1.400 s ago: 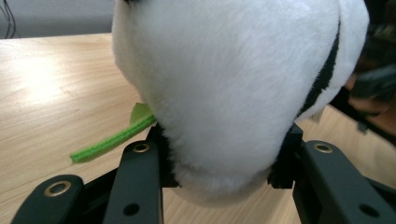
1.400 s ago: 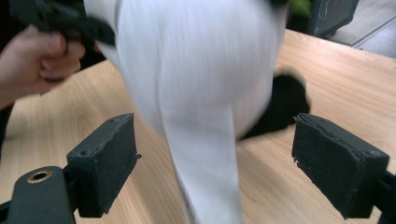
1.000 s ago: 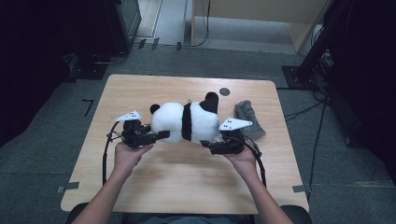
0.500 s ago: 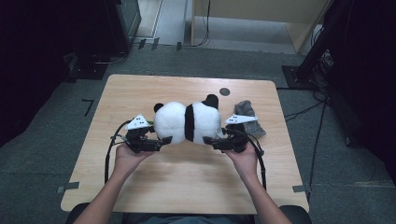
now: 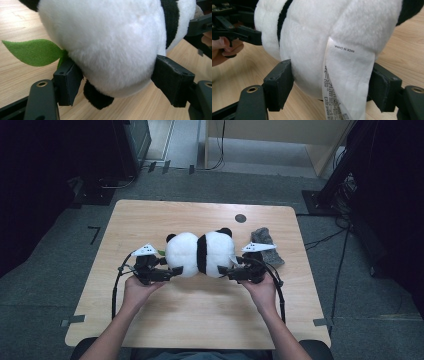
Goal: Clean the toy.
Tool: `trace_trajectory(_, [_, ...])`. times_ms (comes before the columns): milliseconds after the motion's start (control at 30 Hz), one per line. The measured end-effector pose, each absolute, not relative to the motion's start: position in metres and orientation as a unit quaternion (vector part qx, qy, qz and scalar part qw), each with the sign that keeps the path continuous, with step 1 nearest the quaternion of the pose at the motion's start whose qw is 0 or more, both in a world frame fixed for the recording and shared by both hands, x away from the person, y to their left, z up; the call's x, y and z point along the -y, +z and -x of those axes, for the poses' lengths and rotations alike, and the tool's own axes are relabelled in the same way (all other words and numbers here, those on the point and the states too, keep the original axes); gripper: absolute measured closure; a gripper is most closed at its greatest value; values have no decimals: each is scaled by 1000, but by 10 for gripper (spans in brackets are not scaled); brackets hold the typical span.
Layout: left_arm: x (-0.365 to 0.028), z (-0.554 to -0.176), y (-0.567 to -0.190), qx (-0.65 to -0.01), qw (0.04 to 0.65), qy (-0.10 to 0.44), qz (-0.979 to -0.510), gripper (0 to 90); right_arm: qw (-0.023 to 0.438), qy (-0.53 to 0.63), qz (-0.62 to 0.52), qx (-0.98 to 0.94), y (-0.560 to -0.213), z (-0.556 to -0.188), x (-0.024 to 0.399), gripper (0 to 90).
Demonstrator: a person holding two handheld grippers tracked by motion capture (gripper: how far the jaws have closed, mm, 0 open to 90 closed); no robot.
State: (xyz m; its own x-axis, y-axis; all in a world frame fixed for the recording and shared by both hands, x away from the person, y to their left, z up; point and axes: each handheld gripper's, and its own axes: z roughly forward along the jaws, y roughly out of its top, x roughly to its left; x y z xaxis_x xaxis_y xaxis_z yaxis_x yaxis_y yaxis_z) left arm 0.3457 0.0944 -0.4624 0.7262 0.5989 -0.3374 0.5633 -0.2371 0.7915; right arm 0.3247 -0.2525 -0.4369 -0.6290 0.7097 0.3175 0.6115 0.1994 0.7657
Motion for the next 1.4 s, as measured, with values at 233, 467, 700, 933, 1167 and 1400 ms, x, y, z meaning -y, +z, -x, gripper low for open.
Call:
trace_trajectory(233, [-96, -347, -467, -391, 477, 37, -786, 261, 73, 452, -433, -777, -440, -327, 252, 295])
trace_trajectory(467, [-94, -349, -472, -390, 460, 63, -795, 265, 72, 451, -436, -775, -450, -334, 254, 305])
trace_trajectory(700, [-102, -348, -459, -401, 486, 62, -774, 270, 102, 455, -426, -775, -444, -331, 260, 313])
trace_trajectory(933, [-99, -350, -457, -387, 477, 90, -784, 270, 133, 463, -430, -763, -437, -332, 276, 322])
trace_trajectory(1167, [-96, -352, -458, -381, 474, 99, -788, 270, 163, 468, -446, -746, -430, -334, 297, 331])
trace_trajectory(1400, [-97, -355, -462, -383, 469, 99, -790, 269, 203, 457, -462, -733, -430, -339, 320, 341])
